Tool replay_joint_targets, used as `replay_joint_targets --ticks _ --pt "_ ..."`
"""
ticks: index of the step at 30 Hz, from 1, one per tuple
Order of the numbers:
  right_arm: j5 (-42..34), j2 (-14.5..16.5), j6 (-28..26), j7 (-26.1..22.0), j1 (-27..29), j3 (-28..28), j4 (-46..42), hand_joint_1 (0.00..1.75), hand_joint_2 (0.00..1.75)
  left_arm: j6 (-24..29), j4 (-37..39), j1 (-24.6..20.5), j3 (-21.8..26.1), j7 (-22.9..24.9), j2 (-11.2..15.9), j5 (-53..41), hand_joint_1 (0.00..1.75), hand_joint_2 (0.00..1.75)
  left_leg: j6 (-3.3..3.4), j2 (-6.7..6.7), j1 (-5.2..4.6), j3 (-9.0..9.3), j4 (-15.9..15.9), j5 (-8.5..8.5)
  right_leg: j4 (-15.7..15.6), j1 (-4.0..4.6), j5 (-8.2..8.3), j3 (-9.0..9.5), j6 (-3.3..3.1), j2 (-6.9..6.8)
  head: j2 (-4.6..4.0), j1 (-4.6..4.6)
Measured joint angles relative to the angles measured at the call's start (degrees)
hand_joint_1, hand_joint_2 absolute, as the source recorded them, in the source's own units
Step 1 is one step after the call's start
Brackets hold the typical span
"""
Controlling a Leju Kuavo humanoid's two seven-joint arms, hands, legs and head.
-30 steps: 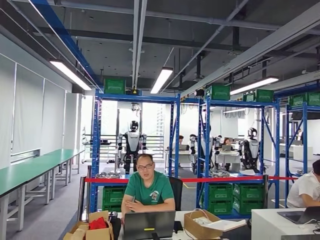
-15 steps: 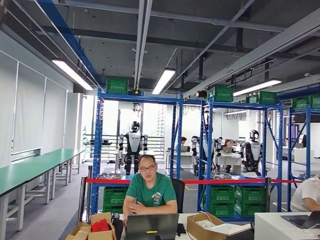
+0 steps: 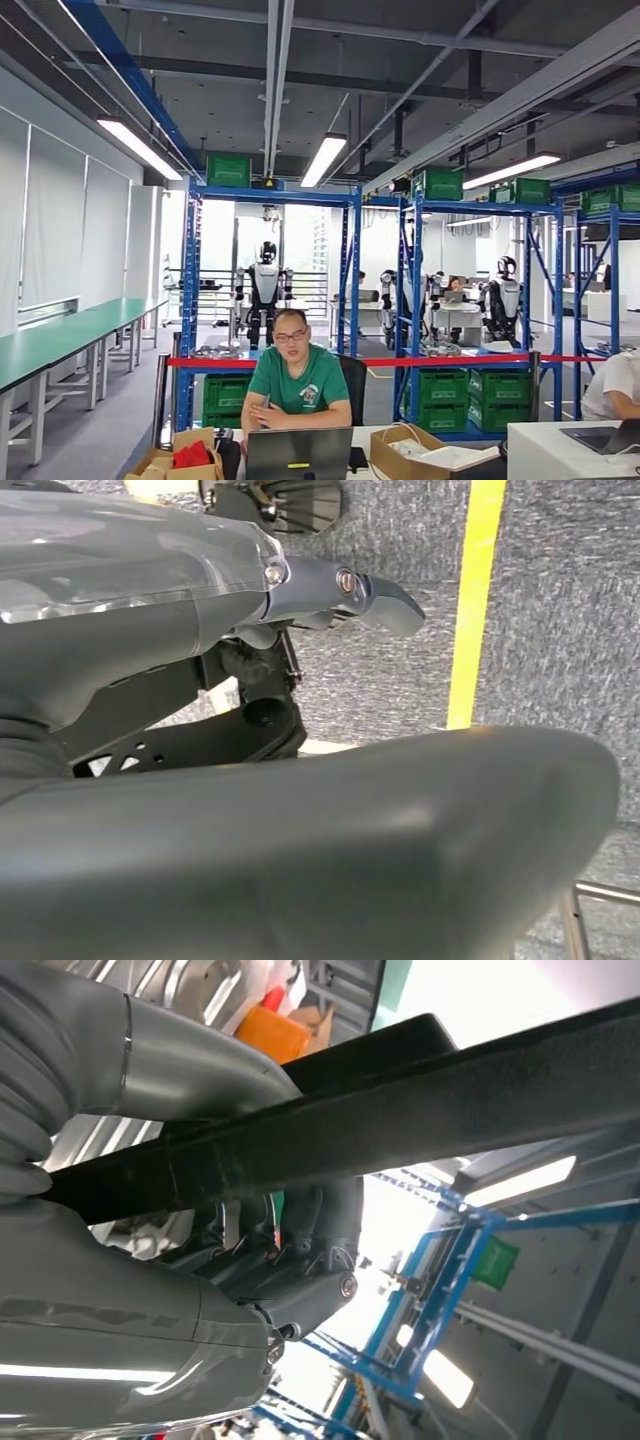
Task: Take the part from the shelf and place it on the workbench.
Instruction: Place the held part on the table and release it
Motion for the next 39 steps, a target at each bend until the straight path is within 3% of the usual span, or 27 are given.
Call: replay_joint_targets --ticks 2,4,6,7,9,11,16,17,19,21,22,23,25,26,29,31,33,35,36,37,39 --pt "0.0 0.1 0.0 0.0 -0.1 0.0 -0.1 1.75 1.75 0.0 0.0 -0.1 0.0 -0.1 0.0 0.0 0.00 1.75 -0.33 0.14 -0.06 -1.38 3.2 -1.82 -1.0 -0.30 0.03 0.86 -0.36 -0.13 -0.01 0.02" --pt "0.0 0.1 0.0 -0.1 -0.1 0.1 0.0 1.75 1.75 0.0 0.0 0.0 0.0 -0.1 0.0 0.0 0.00 1.75 -0.58 0.20 -0.04 -5.11 10.1 -4.47 -1.1 -0.24 -0.23 1.36 -0.69 -0.21 -0.01 0.02" --pt "0.0 0.1 0.0 -0.1 0.1 0.1 0.0 1.75 1.75 0.0 0.0 0.2 0.0 -0.1 0.1 0.0 0.00 1.75 -0.86 0.22 0.03 -8.12 14.5 -4.89 -1.0 -0.20 -0.60 1.75 -0.78 -0.15 -0.01 0.02" --pt "0.0 0.1 0.0 -0.1 0.2 0.1 0.0 1.75 1.75 0.0 0.0 0.2 0.0 -0.1 0.1 0.0 0.00 1.75 -0.96 0.23 0.09 -8.25 13.8 -3.57 -1.0 -0.21 -0.83 2.01 -0.71 -0.08 -0.01 0.02" --pt "0.0 0.1 0.0 -0.1 0.2 0.1 0.0 1.75 1.75 0.0 0.0 0.1 0.0 -0.1 0.1 0.0 0.00 1.75 -1.06 0.30 0.23 -5.93 7.5 0.84 -0.7 -0.26 -1.51 2.60 -0.32 0.03 -0.01 0.02" --pt "0.0 0.1 0.0 0.0 0.1 0.1 0.1 1.75 1.75 0.0 0.0 0.0 0.0 -0.1 0.1 0.0 0.00 1.75 -0.82 0.34 0.24 -3.59 1.9 3.21 -0.2 -0.07 -2.13 2.67 0.27 0.13 -0.01 0.03" --pt "0.0 0.0 0.0 0.0 0.0 0.2 0.0 1.75 1.75 -0.1 0.0 0.1 0.0 -0.2 0.1 0.0 0.00 1.75 0.60 0.18 0.07 -2.85 0.4 2.78 1.3 -0.18 -3.35 1.99 1.36 0.00 -0.01 -0.01" --pt "0.0 0.0 0.0 0.0 0.0 0.2 0.0 1.75 1.75 -0.1 0.0 0.0 0.0 -0.2 0.1 0.0 0.00 1.75 0.86 0.19 0.18 -2.66 0.3 2.68 3.4 -0.27 -4.46 1.01 1.66 -0.03 -0.01 -0.01" --pt "0.0 0.0 0.0 0.0 -0.1 0.2 0.0 1.75 1.75 -0.1 0.0 -0.1 0.0 -0.2 0.1 0.0 0.00 1.75 1.27 0.24 0.16 -2.37 0.3 2.40 10.5 -0.47 -7.34 -2.68 2.05 -0.07 -0.01 -0.02" --pt "0.0 -0.1 -0.1 0.0 0.2 0.2 0.0 1.75 1.75 -0.1 0.0 -0.1 0.0 -0.2 0.1 0.0 0.00 1.75 1.44 0.22 0.09 -2.05 0.3 2.10 16.2 -0.64 -8.42 -6.18 2.20 -0.07 -0.01 -0.03" --pt "0.0 -0.2 -0.1 0.0 0.2 0.2 0.0 1.75 1.75 -0.1 0.0 0.0 0.0 -0.2 0.1 0.0 0.00 1.75 1.45 0.15 0.07 -1.78 0.3 1.91 16.0 -0.67 -7.35 -6.55 2.18 -0.07 -0.01 -0.02" --pt "0.0 -0.2 -0.1 0.0 0.2 0.2 0.0 1.75 1.75 -0.1 0.0 0.0 0.0 -0.2 0.1 0.0 0.00 1.75 1.40 0.08 0.05 -1.41 0.3 1.67 13.6 -0.68 -5.31 -5.81 2.10 -0.06 -0.01 -0.03" --pt "0.0 -0.2 -0.1 0.0 0.1 0.3 0.0 1.75 1.75 -0.1 0.0 -0.1 0.0 -0.2 0.1 0.0 0.00 1.75 1.16 -0.04 0.02 -0.66 0.2 1.18 6.1 -0.51 -0.95 -2.65 1.71 -0.04 -0.01 -0.02" --pt "0.0 -0.2 -0.1 0.0 -0.1 0.3 0.0 1.75 1.75 -0.1 0.0 -0.2 0.0 -0.2 0.1 0.0 0.00 1.75 0.98 -0.07 0.02 -0.45 0.1 1.00 3.2 -0.33 0.17 -1.42 1.42 -0.01 0.01 -0.03" --pt "0.0 -0.2 -0.1 0.0 -0.3 0.4 0.0 1.75 1.75 -0.1 0.0 -0.2 0.0 -0.2 0.0 0.0 0.00 1.75 0.25 -0.04 0.05 -0.43 -0.1 0.80 0.8 0.16 -0.07 -0.44 0.51 0.03 0.03 -0.04" --pt "0.0 -0.2 -0.2 0.0 -0.3 0.4 0.0 1.75 1.75 -0.2 0.0 -0.2 0.0 -0.2 0.0 0.0 0.00 1.75 -0.24 0.09 0.08 -0.61 0.4 0.20 -0.1 -0.06 -0.16 0.08 -0.01 -0.04 0.02 -0.05" --pt "0.0 -0.1 -0.2 0.0 -0.4 0.5 -0.1 1.75 1.75 -0.2 0.0 -0.2 0.0 -0.3 0.0 0.0 0.00 1.75 -0.49 0.19 0.06 -2.58 4.5 -1.87 -0.8 -0.30 -0.17 0.81 -0.53 -0.15 0.00 -0.05" --pt "0.0 -0.1 -0.2 0.0 -0.4 0.5 0.0 1.75 1.75 -0.2 0.0 -0.1 0.0 -0.2 0.0 0.0 0.00 1.75 -0.76 0.20 0.04 -6.55 11.6 -4.38 -0.8 -0.24 -0.50 1.26 -0.88 -0.17 -0.01 -0.04" --pt "0.0 -0.1 -0.2 0.0 -0.3 0.5 0.0 1.75 1.75 -0.2 0.0 0.0 0.0 -0.2 0.0 0.0 0.00 1.75 -0.90 0.21 0.06 -8.15 14.0 -4.68 -0.8 -0.22 -0.70 1.50 -0.95 -0.14 -0.01 -0.04" --pt "0.0 -0.1 -0.2 0.0 -0.2 0.5 0.0 1.75 1.75 -0.2 0.0 0.1 0.0 -0.2 0.0 0.0 0.00 1.75 -1.00 0.22 0.08 -8.97 14.8 -4.09 -0.8 -0.21 -0.92 1.75 -0.94 -0.08 -0.01 -0.04" --pt "0.0 -0.1 -0.2 0.0 -0.1 0.5 0.0 1.75 1.75 -0.2 0.0 0.0 0.0 -0.2 0.1 0.0 0.00 1.75 -1.06 0.26 0.16 -7.31 9.6 0.11 -0.7 -0.24 -1.55 2.50 -0.68 0.04 -0.01 -0.03"
